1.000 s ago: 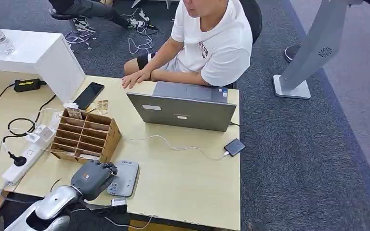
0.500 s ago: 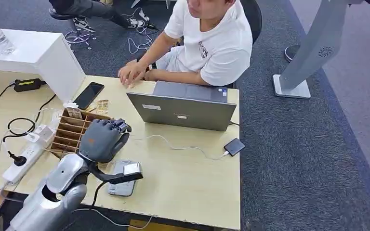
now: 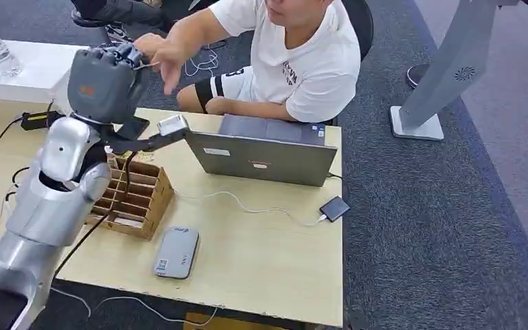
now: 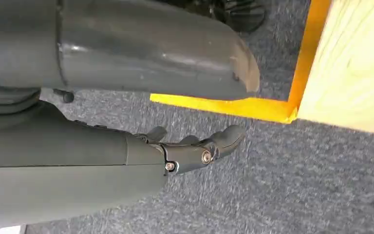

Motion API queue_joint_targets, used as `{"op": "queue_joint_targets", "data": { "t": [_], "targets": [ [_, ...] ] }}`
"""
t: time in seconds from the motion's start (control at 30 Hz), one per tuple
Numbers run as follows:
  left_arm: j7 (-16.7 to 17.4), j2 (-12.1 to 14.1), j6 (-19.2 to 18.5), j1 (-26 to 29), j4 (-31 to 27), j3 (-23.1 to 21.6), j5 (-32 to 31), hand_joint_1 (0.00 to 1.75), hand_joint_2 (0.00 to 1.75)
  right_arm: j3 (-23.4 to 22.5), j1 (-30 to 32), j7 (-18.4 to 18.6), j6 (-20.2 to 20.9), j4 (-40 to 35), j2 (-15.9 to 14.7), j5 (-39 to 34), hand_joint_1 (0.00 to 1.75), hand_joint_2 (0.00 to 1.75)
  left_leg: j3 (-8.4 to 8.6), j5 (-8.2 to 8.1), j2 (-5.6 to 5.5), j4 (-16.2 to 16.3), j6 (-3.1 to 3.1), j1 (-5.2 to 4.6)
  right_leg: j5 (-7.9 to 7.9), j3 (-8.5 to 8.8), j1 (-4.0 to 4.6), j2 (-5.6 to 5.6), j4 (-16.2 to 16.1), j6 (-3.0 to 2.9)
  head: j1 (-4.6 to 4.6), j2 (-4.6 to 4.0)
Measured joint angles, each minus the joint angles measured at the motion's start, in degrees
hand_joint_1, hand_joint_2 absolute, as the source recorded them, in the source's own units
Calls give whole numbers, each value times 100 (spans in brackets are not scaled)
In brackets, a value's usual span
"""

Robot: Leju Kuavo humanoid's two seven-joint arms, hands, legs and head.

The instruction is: Pass the card to the sensor for recognition and then transmit it.

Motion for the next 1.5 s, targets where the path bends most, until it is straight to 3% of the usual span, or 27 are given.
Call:
{"op": "queue_joint_targets", "data": {
  "t": [0.17, 0.43, 0.47, 0.7, 0.87, 1.1, 1.23, 1.3, 1.4, 1.5],
  "targets": [
    [13, -70, -48, -543, 660, 33, -77, 175, 175, -2, 9, 22, -9, 0, 48, -9, 0, 0, 0, 2, -1, 0, 2, 0, 0, 2, 0, -2, 1, 0, 2, 0],
    [101, -75, -74, -571, 980, 37, -42, 175, 175, -11, 42, 88, -112, 9, 50, -13, 0, 0, -3, 3, 0, 0, 1, 0, 0, -1, 0, -1, 1, 0, 7, 0],
    [105, -75, -74, -570, 1006, 39, -42, 0, 175, -13, 45, 90, -112, 9, 50, -13, 0, 0, -4, 3, 0, 0, 1, 0, 0, -3, 1, 0, 2, 0, 6, 0],
    [96, -15, -94, -464, 1087, 51, 98, 0, 175, -46, 77, 57, -28, 22, 50, 46, 0, 0, -12, 1, 0, -1, 2, -1, -1, -7, 1, 0, 2, 1, 9, 0],
    [-265, 184, 188, 163, 746, 230, 461, 0, 175, -53, 185, -149, 6, 39, 22, 85, 0, 0, -12, 0, 3, -7, 0, -1, -3, -10, 1, 3, 2, 0, 7, 0],
    [-779, 450, 567, 2105, -866, 613, 584, 0, 175, -133, 371, -286, -35, 59, -52, 63, 0, 0, -18, -13, 22, -11, -3, -5, -8, -21, -3, 21, 0, 4, 11, 0],
    [-1454, 461, 1476, 3955, -2085, 923, 524, 0, 175, -282, 526, -588, -42, 90, -76, -72, 0, 0, -5, -46, 62, -13, -3, -11, -26, -21, -9, 58, -2, 3, 9, 0],
    [-1633, 433, 1890, 4877, -2592, 1016, 311, 0, 175, -359, 620, -671, -53, 112, -96, -109, 0, 0, -4, -52, 65, -11, 3, -11, -37, -24, -9, 59, -5, 8, 11, 0],
    [-1396, 406, 2050, 5864, -3044, 1098, 94, 0, 175, -455, 691, -715, -70, 144, -122, -114, 0, 0, -7, -66, 54, -12, 3, -11, -49, -19, -10, 44, -5, 12, 17, 0],
    [-917, 420, 1855, 6564, -3302, 1220, -13, 0, 175, -553, 758, -778, -28, 155, -157, -109, 0, 0, -5, -67, 47, -12, 0, -10, -52, -21, -9, 40, -5, 9, 17, 0]
  ]
}}
